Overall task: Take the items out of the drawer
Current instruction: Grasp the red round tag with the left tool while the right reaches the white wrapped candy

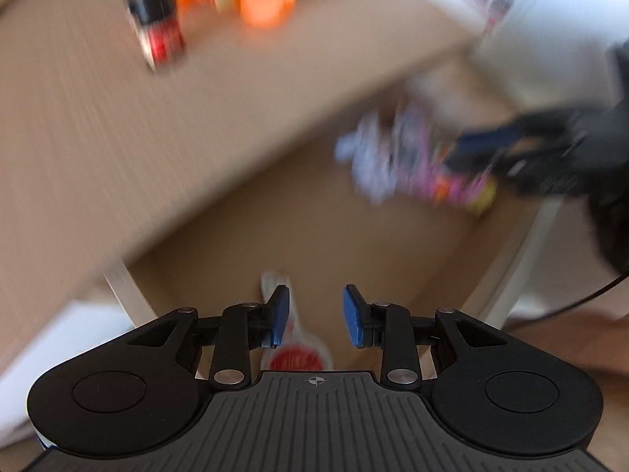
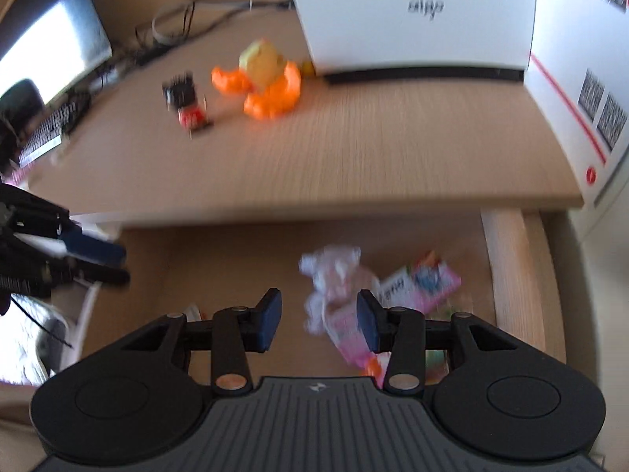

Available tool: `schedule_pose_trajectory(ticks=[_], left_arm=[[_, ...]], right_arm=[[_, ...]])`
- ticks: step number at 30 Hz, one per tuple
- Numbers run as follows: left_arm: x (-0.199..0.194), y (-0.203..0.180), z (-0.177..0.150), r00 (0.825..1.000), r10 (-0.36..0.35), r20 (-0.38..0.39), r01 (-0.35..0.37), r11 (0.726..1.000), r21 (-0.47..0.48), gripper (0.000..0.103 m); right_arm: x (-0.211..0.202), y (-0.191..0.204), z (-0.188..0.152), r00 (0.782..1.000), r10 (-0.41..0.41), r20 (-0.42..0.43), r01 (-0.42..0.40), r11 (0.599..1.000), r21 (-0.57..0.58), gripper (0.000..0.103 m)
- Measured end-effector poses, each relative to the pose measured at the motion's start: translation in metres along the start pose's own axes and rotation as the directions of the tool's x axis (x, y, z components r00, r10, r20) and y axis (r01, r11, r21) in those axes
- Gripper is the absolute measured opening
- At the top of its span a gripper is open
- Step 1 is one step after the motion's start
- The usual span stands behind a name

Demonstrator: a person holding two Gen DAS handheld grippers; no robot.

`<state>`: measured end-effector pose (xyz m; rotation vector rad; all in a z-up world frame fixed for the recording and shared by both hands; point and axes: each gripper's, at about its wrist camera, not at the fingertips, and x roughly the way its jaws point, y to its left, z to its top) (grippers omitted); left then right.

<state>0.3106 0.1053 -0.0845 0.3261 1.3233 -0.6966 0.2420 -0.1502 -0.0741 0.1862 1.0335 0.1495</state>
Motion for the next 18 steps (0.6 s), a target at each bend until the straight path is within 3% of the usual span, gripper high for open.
schedule_pose_trajectory(ticks=[4, 8, 14, 18], left_arm=[[0.03, -0.004, -0.005, 0.993, 0.069, -0.099, -0.07, 0.998, 0.0, 0.033], [0.047, -0.005, -0.004, 0.981, 0.122, -0.153, -0.123, 0.992, 0.002, 0.033], [0.069, 0.0, -0.005, 0.964, 0.138, -0.226, -0.144, 0.99, -0.009, 0.033], [0.075, 0.006, -0.008, 0.965, 0.104, -0.241, -0.12, 0.991, -0.053, 0.033]], right_arm=[[0.0, -0.001, -0.014, 0.999, -0.048, -0.02, 0.047, 0.999, -0.015, 0.042], [-0.003, -0.007, -0.026, 0.998, -0.043, -0.038, 0.043, 0.999, -0.004, 0.042], [0.003, -0.01, -0.032, 0.997, -0.006, -0.073, 0.009, 0.999, 0.043, 0.042], [0.005, -0.008, -0.037, 0.996, -0.004, -0.092, 0.007, 0.999, 0.04, 0.042]])
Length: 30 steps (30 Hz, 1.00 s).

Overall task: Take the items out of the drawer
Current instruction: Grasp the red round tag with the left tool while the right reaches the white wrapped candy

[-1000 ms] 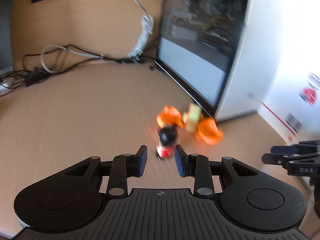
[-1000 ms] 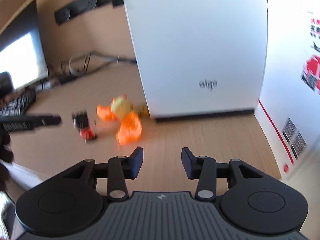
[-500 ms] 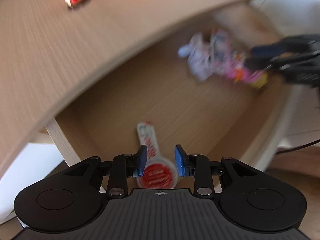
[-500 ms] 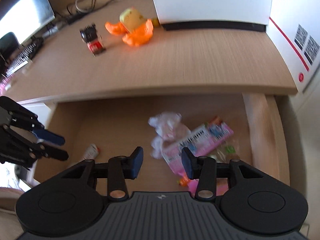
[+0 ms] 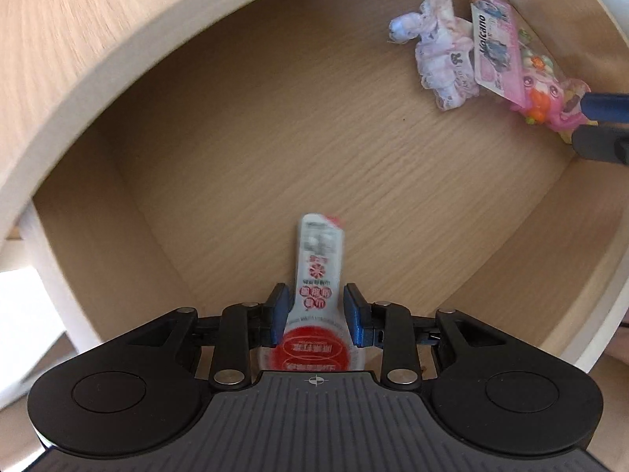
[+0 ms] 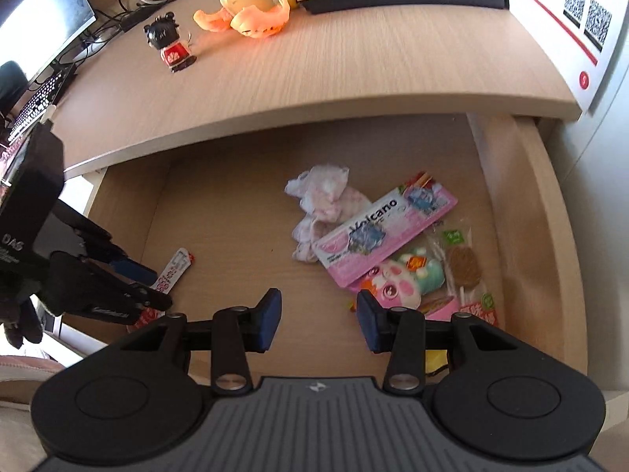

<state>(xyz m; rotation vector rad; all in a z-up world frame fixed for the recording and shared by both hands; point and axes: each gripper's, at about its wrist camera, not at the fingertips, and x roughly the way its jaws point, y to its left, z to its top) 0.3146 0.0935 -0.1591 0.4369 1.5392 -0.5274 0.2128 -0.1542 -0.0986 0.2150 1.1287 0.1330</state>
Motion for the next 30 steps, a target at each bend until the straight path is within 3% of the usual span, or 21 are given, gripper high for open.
schedule_pose_trajectory(ticks=[5, 8, 10, 12, 17, 22, 24, 26, 30], left_arm=[[-0.001, 0.007, -0.005, 0.999, -0.035, 0.029, 0.036, 0.999, -0.011, 0.031], [-0.004, 0.009, -0.011, 0.999, -0.028, 0.043, 0.029, 0.999, -0.014, 0.03], [-0.009, 0.011, -0.016, 0.997, -0.033, 0.064, 0.034, 0.999, -0.011, 0.029], [-0.018, 0.012, -0.021, 0.994, -0.05, 0.1, 0.05, 0.999, -0.002, 0.027], [-0.052, 0.021, -0.034, 0.967, -0.152, 0.206, 0.166, 0.985, -0.051, 0.022], [-0.085, 0.022, -0.037, 0.941, -0.156, 0.299, 0.194, 0.976, -0.103, 0.019], [-0.093, 0.029, -0.043, 0.929, -0.157, 0.335, 0.212, 0.968, -0.133, 0.01], [-0.093, 0.028, -0.041, 0.913, -0.169, 0.371, 0.243, 0.957, -0.162, 0.01], [-0.097, 0.037, -0.049, 0.898, -0.168, 0.406, 0.264, 0.945, -0.192, 0.01]], right_arm=[[-0.002, 0.007, -0.002, 0.992, -0.118, 0.045, 0.121, 0.99, -0.078, 0.042], [-0.003, 0.012, -0.002, 0.963, -0.25, 0.096, 0.262, 0.954, -0.145, 0.042], [-0.001, 0.012, 0.0, 0.949, -0.297, 0.109, 0.311, 0.937, -0.157, 0.042], [0.0, 0.01, 0.004, 0.953, -0.286, 0.1, 0.299, 0.942, -0.155, 0.042], [0.004, 0.02, 0.013, 0.987, -0.157, 0.041, 0.162, 0.961, -0.224, 0.042], [0.022, 0.033, 0.019, 0.986, -0.163, -0.031, 0.145, 0.937, -0.319, 0.042], [0.03, 0.037, 0.023, 0.981, -0.186, -0.05, 0.154, 0.916, -0.371, 0.042], [0.037, 0.043, 0.027, 0.976, -0.212, -0.052, 0.172, 0.893, -0.415, 0.042], [0.047, 0.047, 0.043, 0.983, -0.173, -0.057, 0.137, 0.908, -0.396, 0.042]])
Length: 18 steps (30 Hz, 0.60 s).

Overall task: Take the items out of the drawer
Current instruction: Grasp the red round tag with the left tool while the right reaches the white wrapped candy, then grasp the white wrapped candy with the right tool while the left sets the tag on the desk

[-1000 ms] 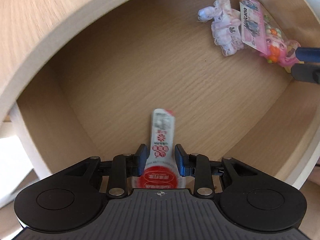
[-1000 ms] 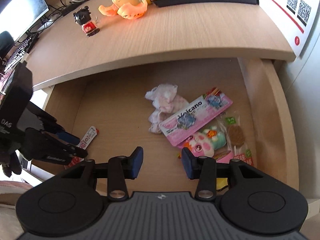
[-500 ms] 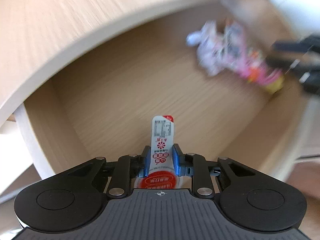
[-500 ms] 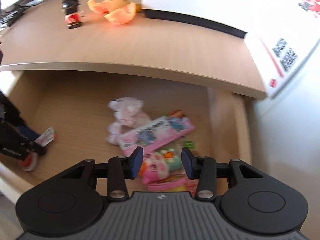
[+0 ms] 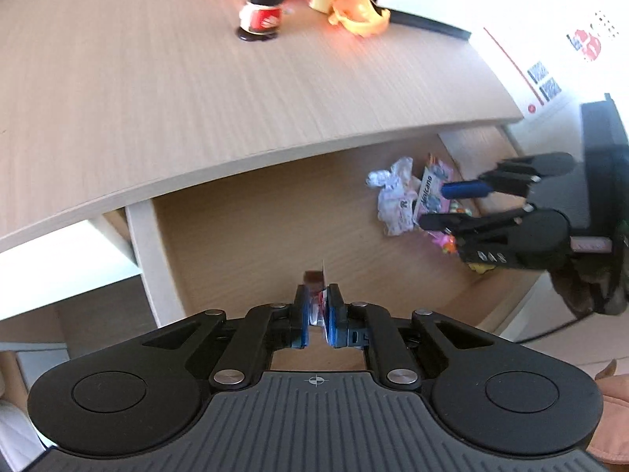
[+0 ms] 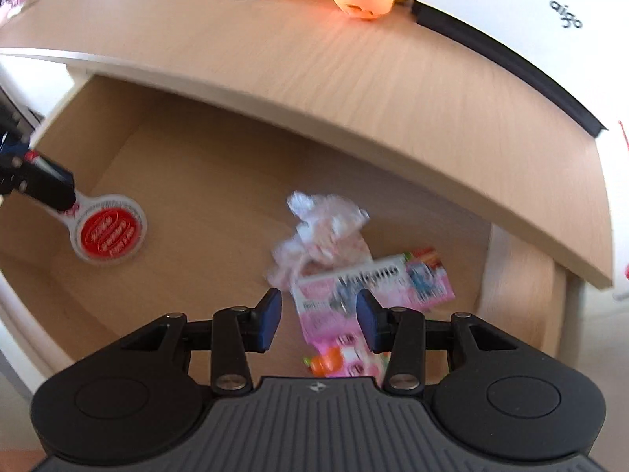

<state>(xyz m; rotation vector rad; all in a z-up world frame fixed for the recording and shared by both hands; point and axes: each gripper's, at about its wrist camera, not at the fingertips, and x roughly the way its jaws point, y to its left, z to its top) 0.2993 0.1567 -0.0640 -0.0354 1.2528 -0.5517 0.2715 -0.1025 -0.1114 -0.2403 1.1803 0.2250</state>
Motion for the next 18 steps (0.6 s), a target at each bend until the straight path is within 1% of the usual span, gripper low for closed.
schedule_pose_trajectory(ticks=[3, 6, 7, 9, 11, 14, 18], left_arm=[[-0.003, 0.005, -0.003, 1.0, -0.006, 0.014, 0.006, 1.0, -0.015, 0.01], [-0.01, 0.008, -0.006, 1.0, -0.021, 0.015, 0.021, 1.0, -0.02, 0.01], [-0.012, 0.008, -0.007, 1.0, -0.027, 0.013, 0.028, 0.999, -0.018, 0.01], [-0.014, 0.006, -0.009, 1.0, -0.03, 0.007, 0.031, 0.999, -0.011, 0.01], [-0.007, 0.002, -0.009, 1.0, -0.03, 0.006, 0.03, 1.0, -0.003, 0.011], [-0.007, -0.001, -0.008, 0.999, -0.034, 0.01, 0.034, 0.999, 0.003, 0.011], [-0.003, -0.009, -0.004, 0.999, -0.047, 0.014, 0.047, 0.999, 0.015, 0.011]], right_arm=[[0.012, 0.0, 0.015, 1.0, -0.007, 0.013, 0.007, 1.0, -0.001, 0.042], [0.031, 0.0, 0.028, 1.0, -0.025, -0.014, 0.025, 1.0, -0.019, 0.041], [0.037, -0.001, 0.031, 0.999, -0.026, -0.028, 0.026, 1.0, -0.017, 0.04], [0.048, -0.004, 0.035, 0.998, -0.014, -0.055, 0.014, 1.0, 0.0, 0.031], [0.052, -0.007, 0.036, 0.998, 0.0, -0.066, 0.001, 1.0, 0.02, 0.013], [0.041, -0.009, 0.035, 0.999, 0.04, -0.037, -0.038, 0.998, 0.043, 0.008], [0.008, -0.01, 0.028, 0.998, 0.062, 0.031, -0.064, 0.995, 0.072, 0.006]])
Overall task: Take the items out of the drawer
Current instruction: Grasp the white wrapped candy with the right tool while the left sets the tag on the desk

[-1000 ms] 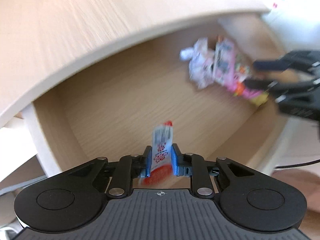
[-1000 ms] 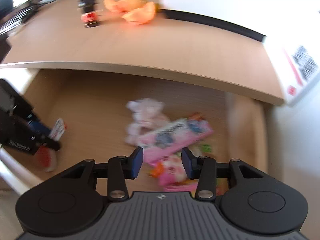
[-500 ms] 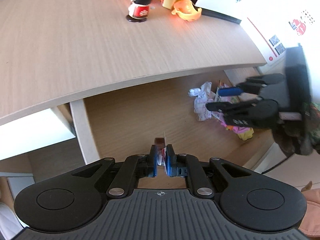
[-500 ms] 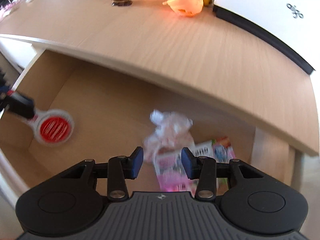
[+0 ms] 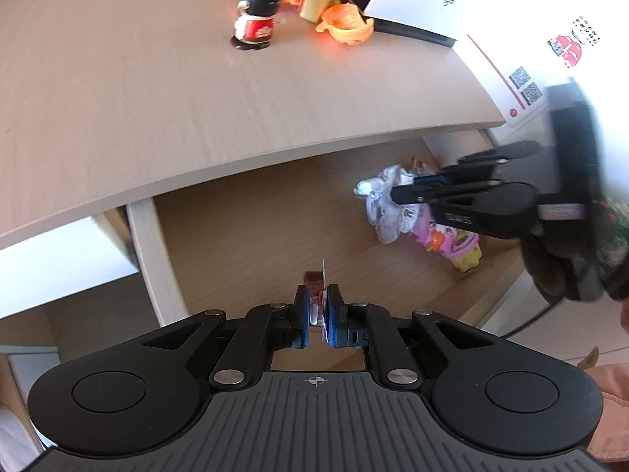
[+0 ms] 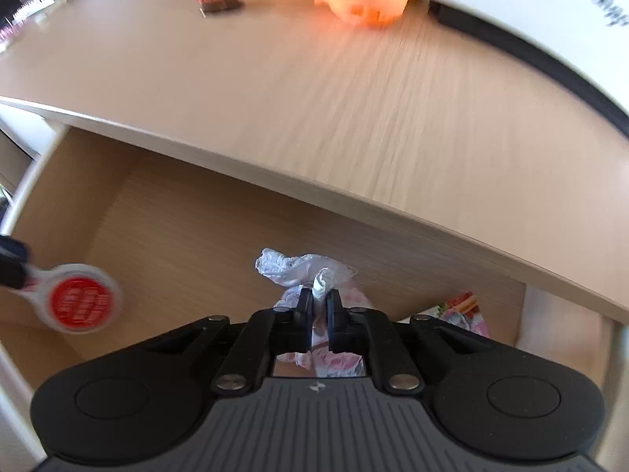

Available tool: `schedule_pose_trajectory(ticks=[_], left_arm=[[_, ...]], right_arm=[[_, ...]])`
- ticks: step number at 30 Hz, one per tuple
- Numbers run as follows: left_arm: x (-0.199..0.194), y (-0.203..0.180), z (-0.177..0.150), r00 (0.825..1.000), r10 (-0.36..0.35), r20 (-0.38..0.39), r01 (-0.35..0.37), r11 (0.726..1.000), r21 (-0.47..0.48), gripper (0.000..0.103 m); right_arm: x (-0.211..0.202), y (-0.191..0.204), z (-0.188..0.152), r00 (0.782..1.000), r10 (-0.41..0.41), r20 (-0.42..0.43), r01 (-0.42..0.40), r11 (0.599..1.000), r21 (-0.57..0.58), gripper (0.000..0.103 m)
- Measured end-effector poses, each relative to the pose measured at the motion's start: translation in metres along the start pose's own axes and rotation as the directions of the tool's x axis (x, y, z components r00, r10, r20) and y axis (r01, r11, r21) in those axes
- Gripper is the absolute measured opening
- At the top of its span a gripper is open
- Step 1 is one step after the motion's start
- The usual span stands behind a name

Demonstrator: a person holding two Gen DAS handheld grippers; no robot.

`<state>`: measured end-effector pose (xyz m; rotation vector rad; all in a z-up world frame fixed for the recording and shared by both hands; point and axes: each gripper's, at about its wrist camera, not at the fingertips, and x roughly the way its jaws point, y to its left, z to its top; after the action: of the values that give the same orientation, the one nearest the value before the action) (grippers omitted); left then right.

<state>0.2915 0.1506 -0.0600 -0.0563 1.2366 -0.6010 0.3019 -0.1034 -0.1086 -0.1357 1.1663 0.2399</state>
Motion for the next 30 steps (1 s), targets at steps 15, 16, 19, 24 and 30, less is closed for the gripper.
schedule_pose_trajectory(ticks=[15, 16, 19, 24, 30], left_arm=[[-0.066, -0.027, 0.042, 0.961, -0.142, 0.238, 0.138, 0.99, 0.035, 0.011], [-0.071, -0.027, 0.048, 0.954, -0.133, 0.27, 0.129, 0.991, 0.034, 0.011], [-0.076, -0.018, 0.068, 0.932, -0.102, 0.349, 0.107, 0.994, 0.004, 0.011], [-0.07, 0.013, 0.105, 0.898, -0.066, 0.434, 0.121, 0.988, -0.1, 0.011], [-0.039, 0.024, 0.127, 0.88, 0.092, 0.466, -0.038, 0.992, -0.124, 0.012]], right_arm=[[-0.122, -0.02, -0.004, 0.959, 0.043, 0.28, -0.072, 0.993, 0.096, 0.006], [-0.129, -0.019, -0.002, 0.954, 0.039, 0.297, -0.071, 0.993, 0.096, 0.006], [-0.145, -0.014, 0.004, 0.94, 0.033, 0.34, -0.071, 0.993, 0.099, 0.006], [-0.146, -0.014, 0.019, 0.928, 0.019, 0.373, -0.056, 0.995, 0.088, 0.006], [-0.124, -0.013, 0.043, 0.92, 0.018, 0.392, -0.078, 0.987, 0.138, 0.006]])
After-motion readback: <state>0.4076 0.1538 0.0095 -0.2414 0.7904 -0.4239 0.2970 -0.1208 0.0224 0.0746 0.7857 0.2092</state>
